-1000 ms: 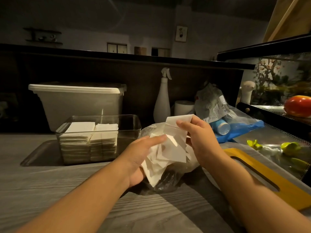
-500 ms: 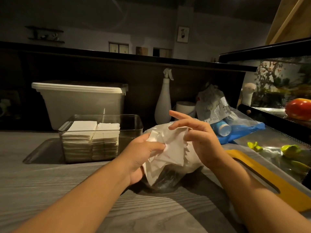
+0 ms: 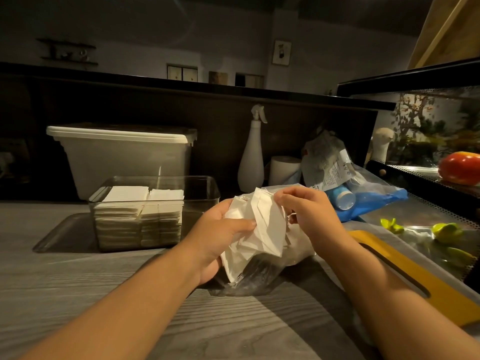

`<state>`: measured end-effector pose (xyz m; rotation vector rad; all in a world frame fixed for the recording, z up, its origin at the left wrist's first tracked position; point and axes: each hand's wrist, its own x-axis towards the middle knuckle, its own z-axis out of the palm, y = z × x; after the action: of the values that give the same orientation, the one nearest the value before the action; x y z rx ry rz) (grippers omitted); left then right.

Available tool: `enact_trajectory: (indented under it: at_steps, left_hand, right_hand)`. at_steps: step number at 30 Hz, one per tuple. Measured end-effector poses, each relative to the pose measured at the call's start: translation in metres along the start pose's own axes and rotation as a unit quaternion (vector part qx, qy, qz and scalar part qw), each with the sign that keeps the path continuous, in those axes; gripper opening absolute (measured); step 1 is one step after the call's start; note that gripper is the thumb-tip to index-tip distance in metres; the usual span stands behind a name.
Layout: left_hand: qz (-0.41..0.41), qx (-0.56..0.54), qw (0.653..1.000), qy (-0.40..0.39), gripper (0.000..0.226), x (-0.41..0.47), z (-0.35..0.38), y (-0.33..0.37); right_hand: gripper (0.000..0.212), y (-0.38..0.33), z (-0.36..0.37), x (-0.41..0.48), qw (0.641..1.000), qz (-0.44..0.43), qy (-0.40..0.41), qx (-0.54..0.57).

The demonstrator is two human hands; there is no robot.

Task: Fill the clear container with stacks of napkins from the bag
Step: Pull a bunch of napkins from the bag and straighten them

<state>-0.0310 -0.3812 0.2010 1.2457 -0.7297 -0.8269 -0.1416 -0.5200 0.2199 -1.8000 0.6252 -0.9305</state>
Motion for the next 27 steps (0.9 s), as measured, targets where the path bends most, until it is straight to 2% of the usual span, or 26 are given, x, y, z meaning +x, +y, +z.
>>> enact_trajectory:
  at_steps: [5, 8, 14, 16, 19, 23, 25, 27]
  left_hand:
    - [-0.019, -0.036, 0.999, -0.006, 0.03, 0.001, 0.0, 0.001]
    - [-0.038, -0.071, 0.997, 0.009, 0.03, 0.001, -0.001, 0.001]
    - [-0.048, -0.099, 0.993, 0.04, 0.024, -0.001, 0.0, 0.003]
    - [-0.05, -0.099, 0.993, 0.045, 0.022, -0.002, 0.001, 0.004]
    - [-0.051, -0.091, 0.994, 0.042, 0.023, -0.002, 0.002, 0.002]
    - [-0.076, -0.137, 0.988, -0.011, 0.038, -0.003, 0.001, 0.007]
    - [-0.06, -0.088, 0.994, -0.032, 0.029, -0.003, 0.001, 0.007]
    - [-0.011, -0.02, 1.0, -0.002, 0.036, -0.003, 0.001, 0.005]
  right_hand:
    - [0.009, 0.001, -0.001, -0.002, 0.997, -0.066, 0.027, -0.016]
    - [0.013, 0.0, -0.002, -0.002, 0.995, -0.086, 0.043, 0.011]
    - [0.013, -0.011, -0.004, -0.005, 0.979, 0.006, -0.05, 0.196]
    - [0.011, -0.008, -0.001, -0.005, 0.989, -0.002, -0.044, 0.143]
    - [0.006, -0.003, 0.004, -0.008, 0.993, -0.114, -0.031, -0.026]
    - [0.014, 0.003, 0.009, -0.008, 0.979, -0.171, -0.031, -0.105]
    - [0.012, 0.006, 0.011, -0.007, 0.975, -0.178, -0.017, -0.134]
    - [0.008, 0.008, 0.01, -0.005, 0.984, -0.145, -0.006, -0.099]
